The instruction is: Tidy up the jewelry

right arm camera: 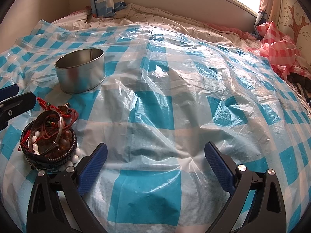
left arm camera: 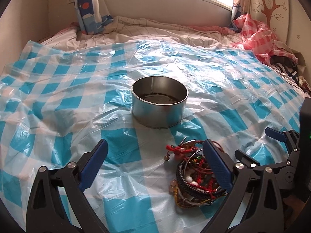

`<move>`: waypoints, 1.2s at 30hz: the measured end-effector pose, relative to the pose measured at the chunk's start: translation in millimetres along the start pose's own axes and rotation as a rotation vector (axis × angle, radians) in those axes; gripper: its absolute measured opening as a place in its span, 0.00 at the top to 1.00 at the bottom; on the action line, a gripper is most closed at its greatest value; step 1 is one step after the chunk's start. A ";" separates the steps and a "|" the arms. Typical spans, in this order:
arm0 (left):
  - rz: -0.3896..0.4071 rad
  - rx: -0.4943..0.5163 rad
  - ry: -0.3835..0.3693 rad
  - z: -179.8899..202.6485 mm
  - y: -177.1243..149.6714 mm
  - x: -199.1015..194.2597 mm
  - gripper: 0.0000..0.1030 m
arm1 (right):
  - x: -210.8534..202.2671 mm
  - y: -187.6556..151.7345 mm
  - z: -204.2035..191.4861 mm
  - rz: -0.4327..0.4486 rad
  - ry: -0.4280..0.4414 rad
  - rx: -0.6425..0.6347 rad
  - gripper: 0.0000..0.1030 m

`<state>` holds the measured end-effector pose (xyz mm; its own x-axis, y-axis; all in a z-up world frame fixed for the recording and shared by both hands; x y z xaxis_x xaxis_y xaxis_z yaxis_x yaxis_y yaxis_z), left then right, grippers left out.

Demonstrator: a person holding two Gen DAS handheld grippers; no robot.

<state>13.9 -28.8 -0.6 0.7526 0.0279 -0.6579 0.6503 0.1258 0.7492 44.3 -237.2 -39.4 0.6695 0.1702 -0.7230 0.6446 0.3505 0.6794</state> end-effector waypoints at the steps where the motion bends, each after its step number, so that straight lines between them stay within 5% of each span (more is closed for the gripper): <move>1: -0.009 -0.012 -0.020 -0.2 0.7 1.5 0.24 | 0.5 0.0 0.4 -0.002 0.000 0.000 0.07; 8: -0.082 -0.076 -0.130 -2.9 0.2 17.4 0.65 | 1.5 0.2 1.5 -0.008 -0.001 0.002 0.07; 10: -0.130 -0.067 -0.159 -0.6 -1.8 22.7 0.93 | 1.7 0.1 2.0 -0.011 -0.002 0.003 0.07; 16: -0.122 -0.127 -0.186 -19.7 5.2 15.6 0.97 | 2.3 0.9 5.2 -0.023 0.001 0.015 0.07; 21: -0.121 -0.242 -0.091 -66.0 11.5 17.3 0.97 | -6.7 3.4 19.4 -0.003 0.060 0.091 0.07; 25: -0.186 -0.324 -0.061 -93.8 7.0 30.1 0.97 | -24.1 20.4 17.7 0.046 0.185 0.089 0.07; 31: -0.162 -0.389 -0.119 -105.8 8.4 29.9 0.97 | -22.4 50.5 -16.5 0.011 0.450 -0.092 0.07; 36: -0.130 -0.468 -0.189 -114.5 10.1 24.7 0.97 | -12.4 63.0 -34.6 -0.011 0.569 -0.135 0.07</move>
<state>27.2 86.7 -18.0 0.7022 -0.1920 -0.6856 0.6565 0.5474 0.5190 63.8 -185.3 8.0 0.3356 0.6204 -0.7089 0.5729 0.4629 0.6764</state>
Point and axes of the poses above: each gripper's, at about its wrist camera, not at the fingertips, and x roughly the way its jaws point, z to its right, y to its top, the point moved 1 cm from there along x, roughly the way its jaws point, and after that the axes turned 3 degrees about -x, right-handed, at the moved point
